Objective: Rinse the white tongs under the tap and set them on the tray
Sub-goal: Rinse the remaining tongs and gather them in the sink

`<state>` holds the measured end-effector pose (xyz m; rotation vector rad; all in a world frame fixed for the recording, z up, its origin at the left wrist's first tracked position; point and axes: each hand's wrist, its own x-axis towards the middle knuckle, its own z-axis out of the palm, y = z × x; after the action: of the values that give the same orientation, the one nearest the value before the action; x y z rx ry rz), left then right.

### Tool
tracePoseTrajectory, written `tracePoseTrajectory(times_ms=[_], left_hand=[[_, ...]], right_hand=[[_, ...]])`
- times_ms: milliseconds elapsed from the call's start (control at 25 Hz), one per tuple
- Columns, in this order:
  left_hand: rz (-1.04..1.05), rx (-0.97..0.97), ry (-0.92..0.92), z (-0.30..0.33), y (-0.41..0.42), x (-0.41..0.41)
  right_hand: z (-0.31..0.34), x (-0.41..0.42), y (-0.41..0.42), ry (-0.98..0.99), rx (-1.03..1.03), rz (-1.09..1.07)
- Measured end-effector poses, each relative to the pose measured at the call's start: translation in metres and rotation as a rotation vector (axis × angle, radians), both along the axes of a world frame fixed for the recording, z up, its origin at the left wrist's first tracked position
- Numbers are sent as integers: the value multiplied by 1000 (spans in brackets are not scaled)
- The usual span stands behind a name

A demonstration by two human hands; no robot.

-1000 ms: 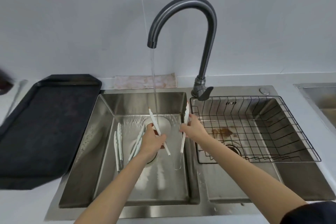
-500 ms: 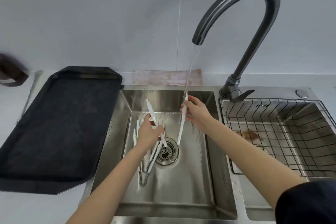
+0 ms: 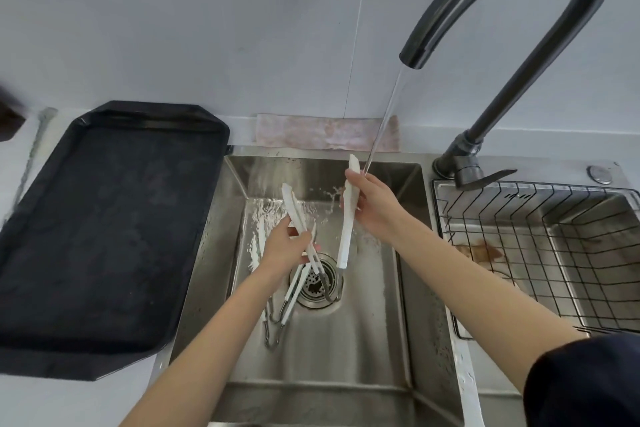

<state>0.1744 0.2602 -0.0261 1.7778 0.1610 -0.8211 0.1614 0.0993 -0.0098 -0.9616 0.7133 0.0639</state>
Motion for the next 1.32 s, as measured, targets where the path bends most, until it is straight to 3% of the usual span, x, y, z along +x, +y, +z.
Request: tracePoseTrajectory(times_ms=[320,520,600,720,920,1000,1320], left_hand=[[6,-59,47,0,-5,-6],[12,-58,60,-1,-7,-7],[21,-67,70,-2,-7,-7],[27,-93,85,-1,-9,-7],[41,-200,133,4,-15,-9],[56,-247,135,7,-17,-9],[14,-362,102,18,-34,-7]], right_hand=[[14,8,7,209,72,-112],[14,1,2,-24,208,-87],[11,-2,-2,-142,166,2],[12,-5,-2,-147,24,89],[6,-1,0,96,-304,-25],[-3,-5,-5,213,-338,-101],[-27,-41,-11,287,90,-266]])
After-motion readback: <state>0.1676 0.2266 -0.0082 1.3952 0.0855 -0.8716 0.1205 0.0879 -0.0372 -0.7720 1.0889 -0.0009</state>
